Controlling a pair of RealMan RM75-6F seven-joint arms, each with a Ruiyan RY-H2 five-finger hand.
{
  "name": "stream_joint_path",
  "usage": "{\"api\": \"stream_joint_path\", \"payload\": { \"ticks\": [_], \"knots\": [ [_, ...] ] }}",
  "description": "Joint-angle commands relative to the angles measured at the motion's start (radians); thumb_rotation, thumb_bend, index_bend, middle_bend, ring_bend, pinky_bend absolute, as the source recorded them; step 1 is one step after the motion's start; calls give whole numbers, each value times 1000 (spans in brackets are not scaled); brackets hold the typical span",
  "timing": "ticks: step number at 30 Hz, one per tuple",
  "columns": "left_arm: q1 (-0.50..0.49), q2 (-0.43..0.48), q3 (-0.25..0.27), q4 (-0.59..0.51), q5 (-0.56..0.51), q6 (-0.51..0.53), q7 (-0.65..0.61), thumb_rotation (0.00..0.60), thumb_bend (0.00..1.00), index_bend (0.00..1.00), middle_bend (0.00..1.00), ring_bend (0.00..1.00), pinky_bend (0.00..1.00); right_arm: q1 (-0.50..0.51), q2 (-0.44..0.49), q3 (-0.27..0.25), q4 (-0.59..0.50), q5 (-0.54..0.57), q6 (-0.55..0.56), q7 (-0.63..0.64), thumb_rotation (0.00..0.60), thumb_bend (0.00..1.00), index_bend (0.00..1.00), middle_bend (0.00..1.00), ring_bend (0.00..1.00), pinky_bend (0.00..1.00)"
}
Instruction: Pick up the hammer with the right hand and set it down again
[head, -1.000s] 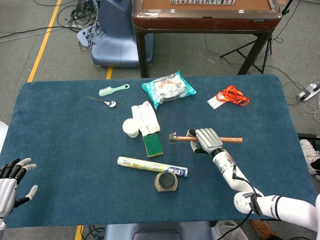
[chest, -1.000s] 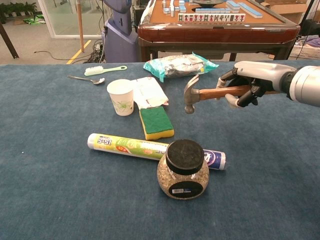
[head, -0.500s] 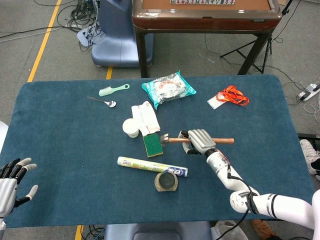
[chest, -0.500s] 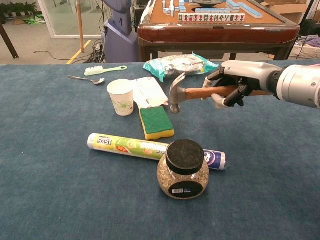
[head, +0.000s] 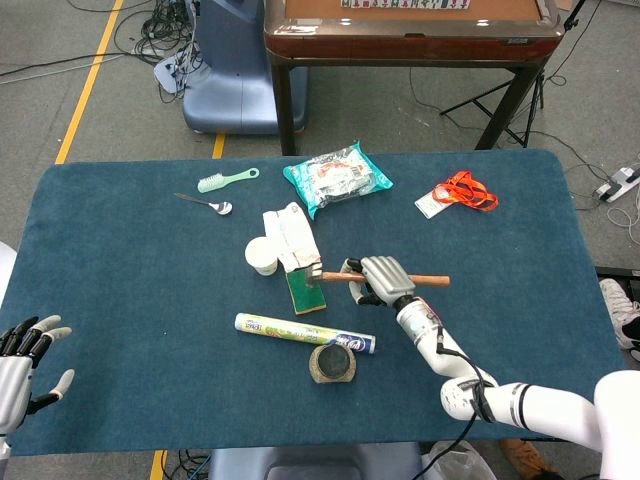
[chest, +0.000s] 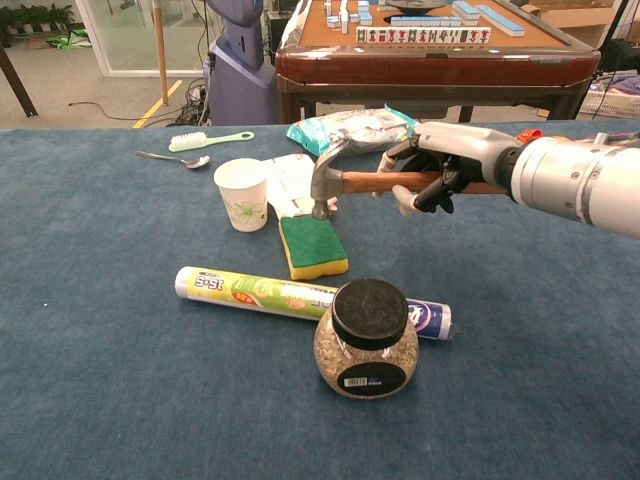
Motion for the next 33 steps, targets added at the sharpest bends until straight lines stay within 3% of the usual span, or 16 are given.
{"api": "stream_joint_path", "payload": {
  "ticks": [1,11,23,33],
  "knots": [
    [-1,0,0,1,0,-1,0,600,252,282,188,102,127,22,-44,0,52,22,-16,-13,600,1000,807,880,771,699],
    [0,1,1,0,-1,-1,-2,600,252,282,188,102,127,55,-91,-13,112,69,-41,-66,600,1000,807,880,771,699],
    [-2,-1,4,-3,5,-6,9,600,252,282,188,102,127,-6,37,11,-22,3,34,-9,600,1000,807,880,771,699],
    [-2,-1,6,-5,6,-7,13,600,252,282,188,102,127,-70,90,-20,17,6,42,38,600,1000,807,877,770,699]
  ]
}}
